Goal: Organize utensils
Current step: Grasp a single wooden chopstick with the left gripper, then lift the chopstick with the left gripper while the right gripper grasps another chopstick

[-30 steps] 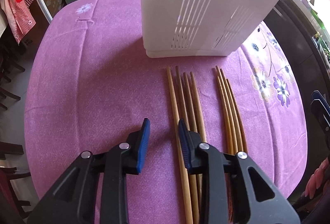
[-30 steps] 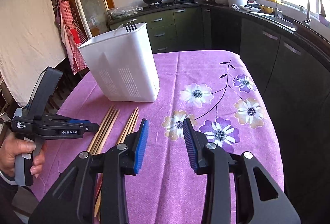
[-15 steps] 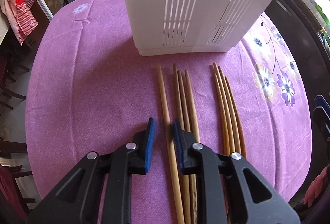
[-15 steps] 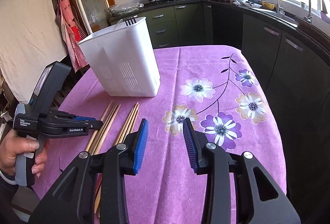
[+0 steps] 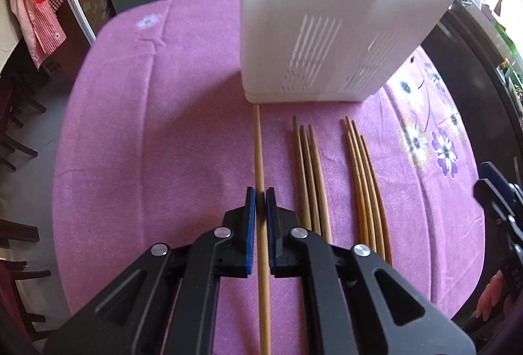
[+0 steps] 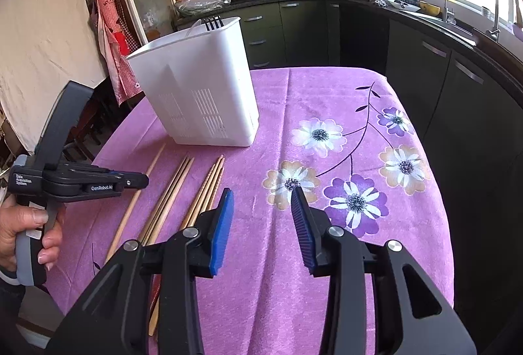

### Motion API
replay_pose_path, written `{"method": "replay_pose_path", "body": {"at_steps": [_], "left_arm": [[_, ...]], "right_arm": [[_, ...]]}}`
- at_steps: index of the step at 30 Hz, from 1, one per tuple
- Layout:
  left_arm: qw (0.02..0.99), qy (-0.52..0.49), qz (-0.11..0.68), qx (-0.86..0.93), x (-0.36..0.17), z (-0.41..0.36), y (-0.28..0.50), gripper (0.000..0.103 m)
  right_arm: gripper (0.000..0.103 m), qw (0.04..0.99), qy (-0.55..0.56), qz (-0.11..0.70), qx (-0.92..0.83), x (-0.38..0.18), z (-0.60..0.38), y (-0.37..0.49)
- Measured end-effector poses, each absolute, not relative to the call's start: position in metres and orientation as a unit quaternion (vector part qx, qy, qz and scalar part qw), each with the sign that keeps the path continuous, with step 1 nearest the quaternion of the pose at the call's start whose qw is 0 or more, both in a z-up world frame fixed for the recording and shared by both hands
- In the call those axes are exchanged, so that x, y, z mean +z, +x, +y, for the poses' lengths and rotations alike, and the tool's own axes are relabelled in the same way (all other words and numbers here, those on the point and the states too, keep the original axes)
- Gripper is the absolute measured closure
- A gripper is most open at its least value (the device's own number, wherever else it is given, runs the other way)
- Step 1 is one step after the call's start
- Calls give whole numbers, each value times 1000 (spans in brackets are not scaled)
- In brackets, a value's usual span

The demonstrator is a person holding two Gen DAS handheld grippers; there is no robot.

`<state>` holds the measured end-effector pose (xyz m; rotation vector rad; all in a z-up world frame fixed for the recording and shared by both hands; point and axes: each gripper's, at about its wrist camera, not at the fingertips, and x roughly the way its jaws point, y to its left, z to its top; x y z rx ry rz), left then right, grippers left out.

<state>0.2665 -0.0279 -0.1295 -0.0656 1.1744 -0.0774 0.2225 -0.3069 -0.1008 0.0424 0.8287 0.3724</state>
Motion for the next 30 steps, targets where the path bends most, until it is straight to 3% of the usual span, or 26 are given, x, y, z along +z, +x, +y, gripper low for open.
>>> {"method": "replay_pose_path", "body": {"at_steps": [9, 17, 23, 30], "left_arm": [[882, -34, 467, -47, -60, -10, 225, 97], [913, -28, 402, -57, -21, -7, 180, 97], [925, -16, 375, -62, -9, -5, 156, 97], [927, -10, 369, -68, -8, -5, 149, 97]], "right_arm": [[61, 882, 27, 425, 202, -108, -295, 232], [61, 840, 26, 496, 217, -133, -274, 265], [83, 811, 13, 541, 222, -150, -252, 288], [89, 799, -11, 558, 223, -153, -232, 293]]}}
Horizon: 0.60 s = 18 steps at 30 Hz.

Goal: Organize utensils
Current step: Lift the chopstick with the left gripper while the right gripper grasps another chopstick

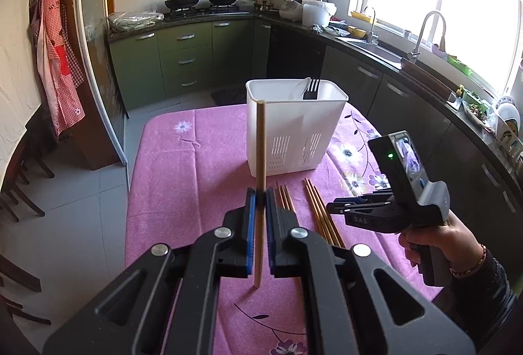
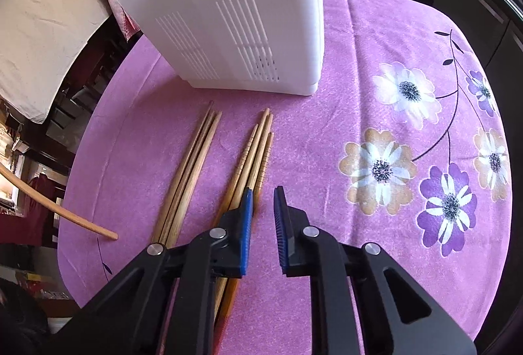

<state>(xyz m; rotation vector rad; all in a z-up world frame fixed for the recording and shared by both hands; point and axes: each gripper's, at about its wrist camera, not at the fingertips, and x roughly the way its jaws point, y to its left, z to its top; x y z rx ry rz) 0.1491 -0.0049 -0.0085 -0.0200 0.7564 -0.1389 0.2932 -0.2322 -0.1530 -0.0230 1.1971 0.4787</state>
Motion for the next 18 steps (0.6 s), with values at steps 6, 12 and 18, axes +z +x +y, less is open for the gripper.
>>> {"method": "replay_pose_path", "body": {"at_steps": [6, 12, 18], "left_arm": [[927, -7, 367, -72, -9, -4, 147, 97], [928, -6, 366, -76, -9, -5, 145, 97], [927, -2, 367, -78, -8, -6, 145, 97]], "right_arm": [[90, 795, -34, 569, 208, -156, -220, 292], [90, 789, -49, 577, 204, -159, -206, 288], [91, 789, -63, 579, 194, -163, -194, 291]]}}
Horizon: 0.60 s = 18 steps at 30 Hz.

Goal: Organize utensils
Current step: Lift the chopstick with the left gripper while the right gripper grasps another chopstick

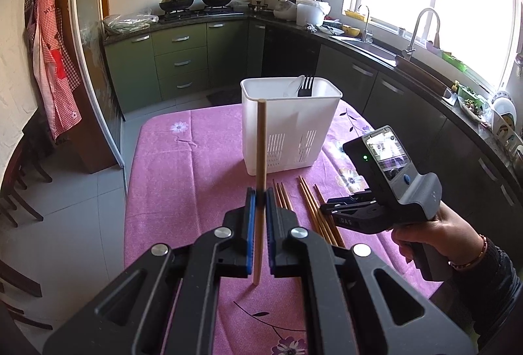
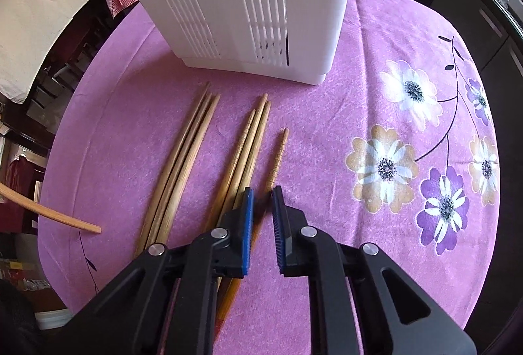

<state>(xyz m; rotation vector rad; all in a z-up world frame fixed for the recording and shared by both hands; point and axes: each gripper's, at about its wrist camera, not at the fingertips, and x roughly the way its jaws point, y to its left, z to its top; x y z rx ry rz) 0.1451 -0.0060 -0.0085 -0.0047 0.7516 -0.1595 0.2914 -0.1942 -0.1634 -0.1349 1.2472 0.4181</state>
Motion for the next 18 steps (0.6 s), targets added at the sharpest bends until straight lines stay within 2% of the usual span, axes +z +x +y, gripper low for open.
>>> {"method": "replay_pose_path", "body": {"at_steps": [5, 8, 18], "left_arm": [[927, -4, 367, -77, -9, -6, 144, 97], [927, -2, 368, -76, -9, -6, 145, 97], [926, 3, 369, -78, -10, -6, 143, 97]], "right_arm": [[96, 797, -58, 569, 191, -157, -193, 292], [96, 811, -35, 547, 204, -138, -205, 287], [96, 899, 6, 377, 223, -27, -265, 221]]}}
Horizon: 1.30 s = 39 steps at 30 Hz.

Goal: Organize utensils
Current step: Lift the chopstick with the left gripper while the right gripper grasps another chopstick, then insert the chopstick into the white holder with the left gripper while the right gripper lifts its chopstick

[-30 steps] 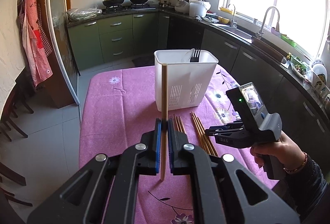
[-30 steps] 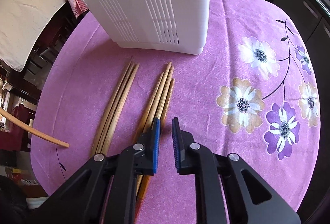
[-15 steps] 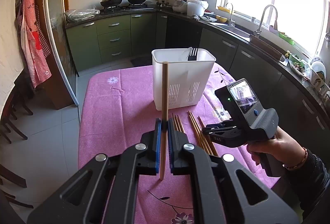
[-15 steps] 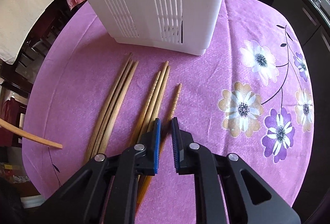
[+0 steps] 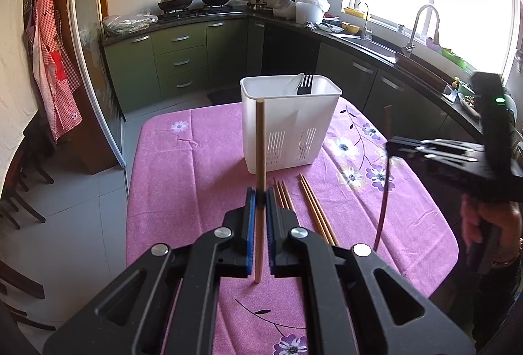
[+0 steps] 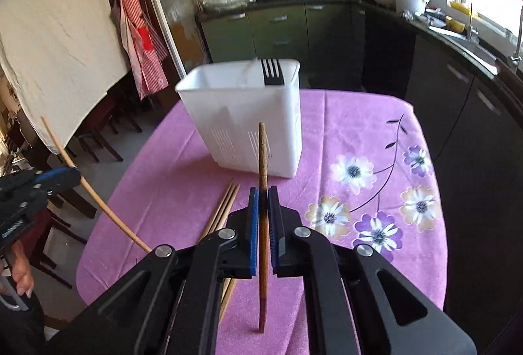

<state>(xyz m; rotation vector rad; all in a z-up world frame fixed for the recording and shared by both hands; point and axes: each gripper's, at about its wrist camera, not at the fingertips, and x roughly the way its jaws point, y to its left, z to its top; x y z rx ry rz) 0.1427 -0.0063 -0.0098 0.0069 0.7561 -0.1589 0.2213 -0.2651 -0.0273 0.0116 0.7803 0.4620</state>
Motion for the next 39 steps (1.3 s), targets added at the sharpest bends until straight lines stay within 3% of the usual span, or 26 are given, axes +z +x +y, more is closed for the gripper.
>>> {"method": "replay_pose_path", "body": {"at_steps": [18, 33, 39], "left_arm": [[930, 12, 356, -91, 11, -14, 141, 97], [949, 17, 293, -119, 138, -32, 207, 97], [957, 17, 272, -95, 163, -36, 248, 97]], "right_arm": [[96, 906, 19, 358, 225, -28, -293, 184], [96, 906, 33, 354, 230, -28, -308, 189], [96, 904, 34, 355, 234, -29, -310, 193]]}}
